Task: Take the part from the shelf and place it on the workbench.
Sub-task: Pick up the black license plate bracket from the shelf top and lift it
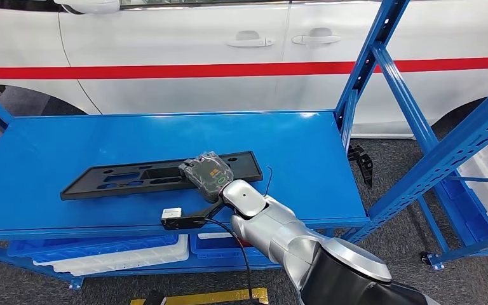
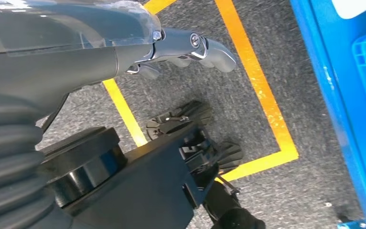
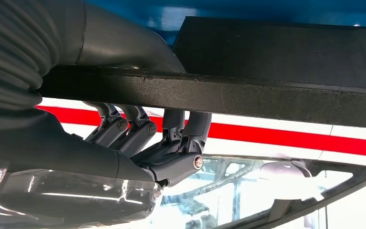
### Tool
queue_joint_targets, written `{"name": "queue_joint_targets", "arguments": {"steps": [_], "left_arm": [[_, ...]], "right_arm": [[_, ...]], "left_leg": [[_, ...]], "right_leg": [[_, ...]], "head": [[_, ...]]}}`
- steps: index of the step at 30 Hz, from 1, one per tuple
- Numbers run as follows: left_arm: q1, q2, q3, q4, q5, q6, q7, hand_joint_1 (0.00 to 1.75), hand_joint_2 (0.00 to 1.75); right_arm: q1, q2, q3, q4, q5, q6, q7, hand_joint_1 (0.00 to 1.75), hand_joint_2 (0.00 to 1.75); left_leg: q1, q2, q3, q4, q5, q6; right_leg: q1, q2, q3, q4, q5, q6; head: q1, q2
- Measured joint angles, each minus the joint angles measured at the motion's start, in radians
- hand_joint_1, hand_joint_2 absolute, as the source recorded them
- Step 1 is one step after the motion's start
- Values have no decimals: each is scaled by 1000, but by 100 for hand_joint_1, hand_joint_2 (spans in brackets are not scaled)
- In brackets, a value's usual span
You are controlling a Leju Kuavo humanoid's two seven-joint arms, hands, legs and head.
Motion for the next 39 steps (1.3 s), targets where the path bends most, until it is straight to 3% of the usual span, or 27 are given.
{"name": "queue_joint_targets", "arguments": {"steps": [12, 28, 39], "left_arm": [[-4, 0, 1, 0, 25, -12, 12, 0, 175], [-6, 0, 4, 0, 46, -14, 27, 0, 175], [-12, -1, 5, 0, 47, -18, 36, 0, 175]], "right_arm": [[-24, -3, -55, 0, 48, -4, 4, 175, 175], [-359, -35, -150, -34, 169, 207, 4, 175, 175], [-455, -66, -196, -90, 204, 257, 14, 175, 175]], "left_leg": [[0, 0, 0, 0, 0, 0], [0, 0, -1, 1, 0, 0], [0, 0, -1, 1, 0, 0]], "right_leg": [[0, 0, 0, 0, 0, 0], [0, 0, -1, 0, 1, 1], [0, 0, -1, 0, 1, 1]], "head": [[0, 0], [0, 0], [0, 0]]}}
